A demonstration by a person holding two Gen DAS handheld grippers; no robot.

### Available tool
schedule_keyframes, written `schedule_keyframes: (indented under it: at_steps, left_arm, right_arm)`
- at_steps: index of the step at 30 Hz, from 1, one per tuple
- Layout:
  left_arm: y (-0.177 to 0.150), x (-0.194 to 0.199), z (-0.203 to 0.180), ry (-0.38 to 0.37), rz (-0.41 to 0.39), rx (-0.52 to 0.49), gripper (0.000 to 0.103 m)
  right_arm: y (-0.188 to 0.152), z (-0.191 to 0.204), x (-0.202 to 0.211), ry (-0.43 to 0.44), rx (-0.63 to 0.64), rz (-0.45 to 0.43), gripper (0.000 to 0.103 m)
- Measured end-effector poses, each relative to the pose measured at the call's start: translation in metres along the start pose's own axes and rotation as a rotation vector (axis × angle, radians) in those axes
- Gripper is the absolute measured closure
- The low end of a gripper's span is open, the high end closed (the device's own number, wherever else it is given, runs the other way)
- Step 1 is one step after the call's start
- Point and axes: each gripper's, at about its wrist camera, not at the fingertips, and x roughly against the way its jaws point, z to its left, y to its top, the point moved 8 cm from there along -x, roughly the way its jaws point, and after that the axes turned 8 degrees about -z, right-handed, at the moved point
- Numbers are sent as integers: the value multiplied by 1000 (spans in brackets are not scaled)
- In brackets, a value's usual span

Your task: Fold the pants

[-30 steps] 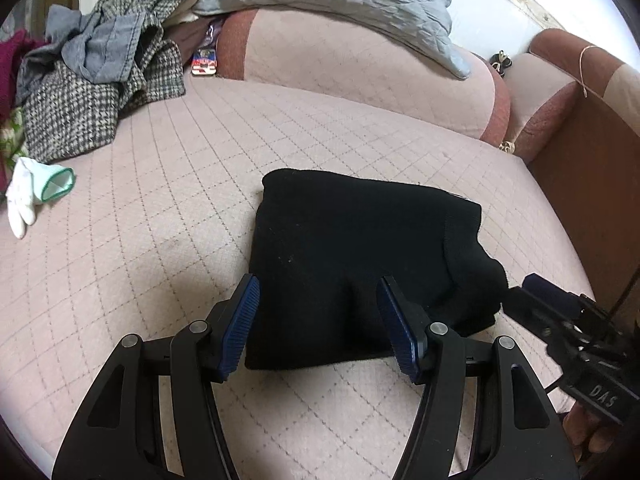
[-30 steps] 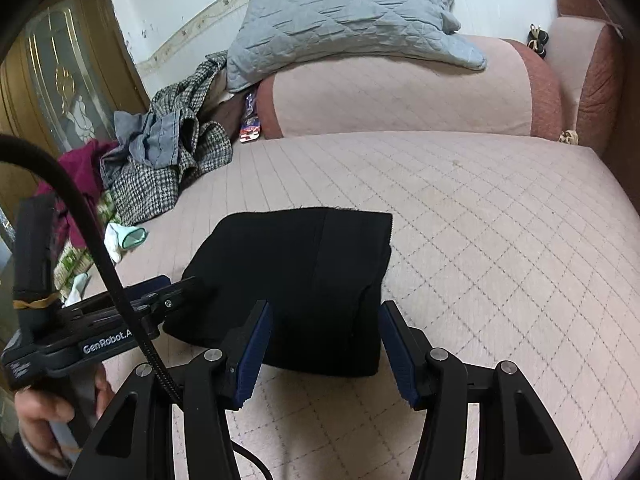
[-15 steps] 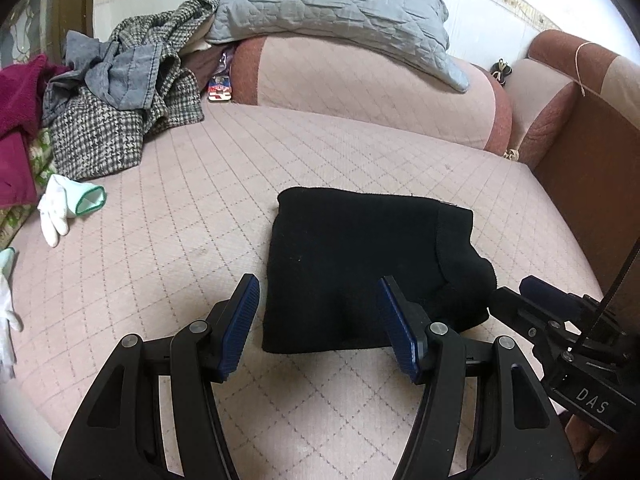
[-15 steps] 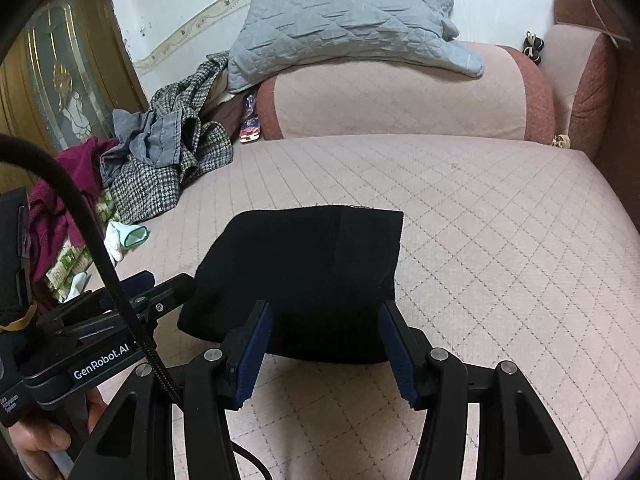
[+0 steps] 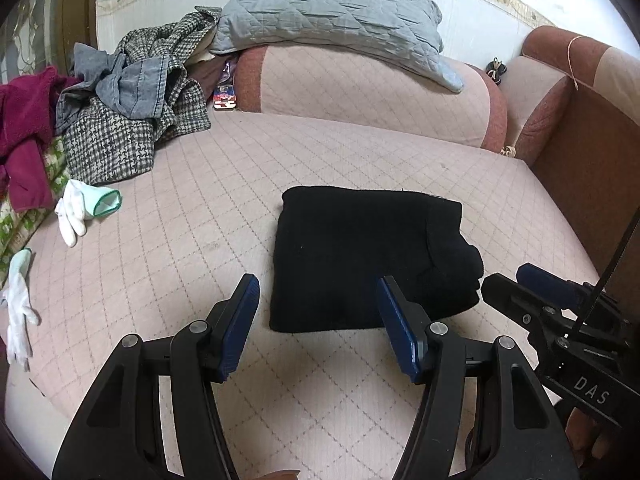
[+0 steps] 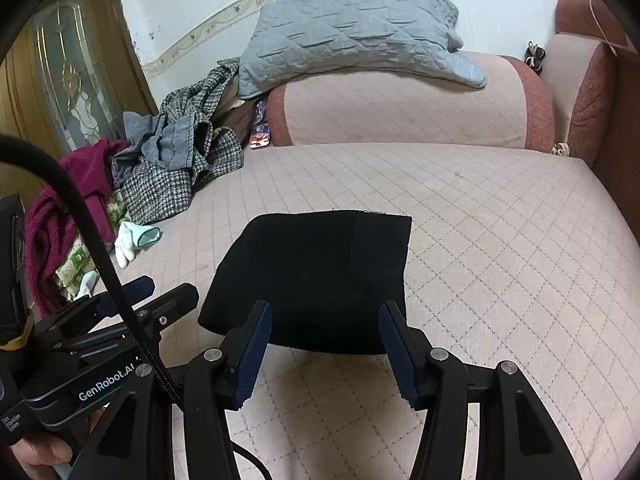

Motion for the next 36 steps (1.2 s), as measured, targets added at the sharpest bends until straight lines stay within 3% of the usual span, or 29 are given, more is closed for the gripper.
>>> schedule_keyframes:
  at_steps: [36]
  left_arm:
    - [-3, 18, -2, 2, -10, -7, 42]
  right_arm:
    - [-8, 12, 14, 10, -21, 11, 50]
